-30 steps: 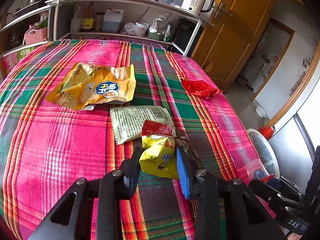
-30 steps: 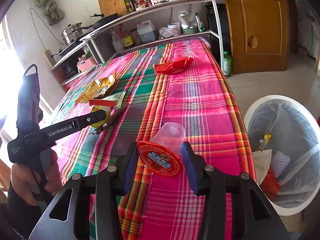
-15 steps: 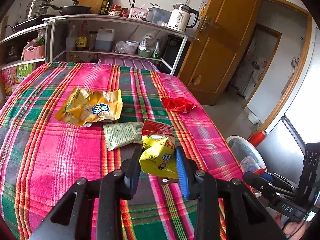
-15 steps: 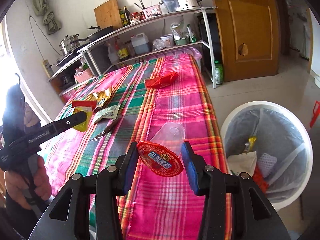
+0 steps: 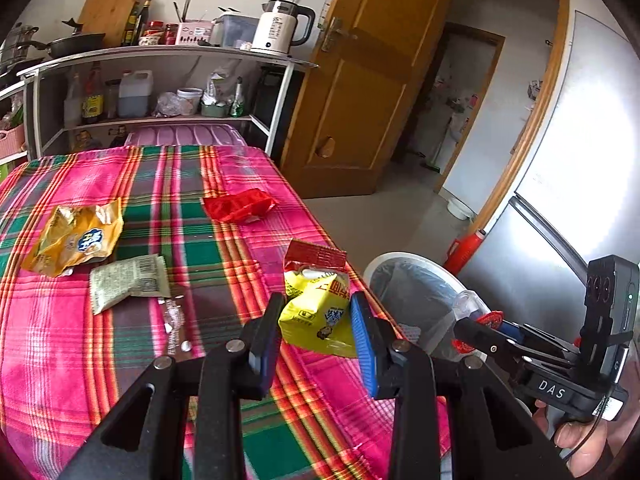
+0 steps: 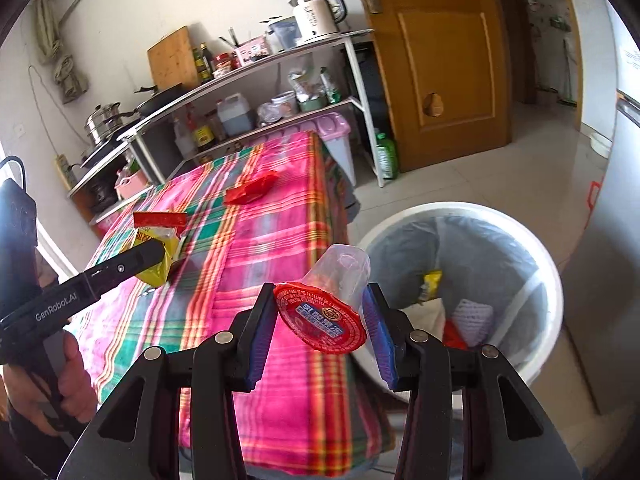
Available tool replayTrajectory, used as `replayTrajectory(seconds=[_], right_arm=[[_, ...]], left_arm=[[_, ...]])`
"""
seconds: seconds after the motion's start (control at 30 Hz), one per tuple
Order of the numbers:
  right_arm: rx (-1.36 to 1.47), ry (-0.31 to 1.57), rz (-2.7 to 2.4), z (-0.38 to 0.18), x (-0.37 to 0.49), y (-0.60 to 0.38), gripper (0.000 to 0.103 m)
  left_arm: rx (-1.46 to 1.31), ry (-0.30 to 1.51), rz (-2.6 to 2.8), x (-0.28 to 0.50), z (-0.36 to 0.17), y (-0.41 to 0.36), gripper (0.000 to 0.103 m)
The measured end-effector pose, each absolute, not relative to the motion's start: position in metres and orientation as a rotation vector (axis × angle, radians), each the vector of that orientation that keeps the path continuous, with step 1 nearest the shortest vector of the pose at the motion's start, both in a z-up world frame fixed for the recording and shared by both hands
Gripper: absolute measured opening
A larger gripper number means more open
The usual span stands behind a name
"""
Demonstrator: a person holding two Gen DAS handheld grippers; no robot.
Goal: Collect trash
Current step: 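Carry the cup and yellow wrapper over the bin and open both tools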
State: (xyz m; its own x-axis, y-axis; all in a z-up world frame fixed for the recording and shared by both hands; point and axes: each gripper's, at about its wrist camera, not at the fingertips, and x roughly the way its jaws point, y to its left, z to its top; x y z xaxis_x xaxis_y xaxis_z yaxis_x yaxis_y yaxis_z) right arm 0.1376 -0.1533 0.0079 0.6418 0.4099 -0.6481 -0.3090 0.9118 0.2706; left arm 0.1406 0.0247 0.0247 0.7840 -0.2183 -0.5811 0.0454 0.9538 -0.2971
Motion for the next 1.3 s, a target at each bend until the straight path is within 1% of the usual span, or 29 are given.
replayTrajectory(seconds=[0.43,1.0,1.03,1.07,1.1,1.17,1.3], right_arm=[[0.207,0.782,0.291,-0.004,0.146,-0.22,0.045],[0.255,0.844,0.238,-0.035,0.169,-0.253,0.046],[0.258,0.85,0.237,-0.037,0.171,-0.254,0.046],[0.259,0.858,0.235,-0.04,0.173,-0.255,0.046],[0.257,0.864,0.23,-0.041,0.174,-0.255,0.046],[0.253,0.877,0.217,-0.045,0.175,-0.256,0.046],[0.255,0.875,0.213,-0.047,0.174,-0.257,0.047]], left_arm=[[-0.2,0.705,-0.287,0.177,0.016,-0.052,0.035],[-0.173,0.821,-0.36,0.211,-0.012,-0.105,0.036],[-0.174,0.829,-0.362,0.213,-0.014,-0.107,0.036],[-0.174,0.837,-0.365,0.215,-0.015,-0.109,0.039],[-0.176,0.845,-0.366,0.218,-0.017,-0.11,0.044],[-0.19,0.853,-0.365,0.22,-0.02,-0.11,0.048],[-0.204,0.861,-0.367,0.219,-0.023,-0.109,0.048]])
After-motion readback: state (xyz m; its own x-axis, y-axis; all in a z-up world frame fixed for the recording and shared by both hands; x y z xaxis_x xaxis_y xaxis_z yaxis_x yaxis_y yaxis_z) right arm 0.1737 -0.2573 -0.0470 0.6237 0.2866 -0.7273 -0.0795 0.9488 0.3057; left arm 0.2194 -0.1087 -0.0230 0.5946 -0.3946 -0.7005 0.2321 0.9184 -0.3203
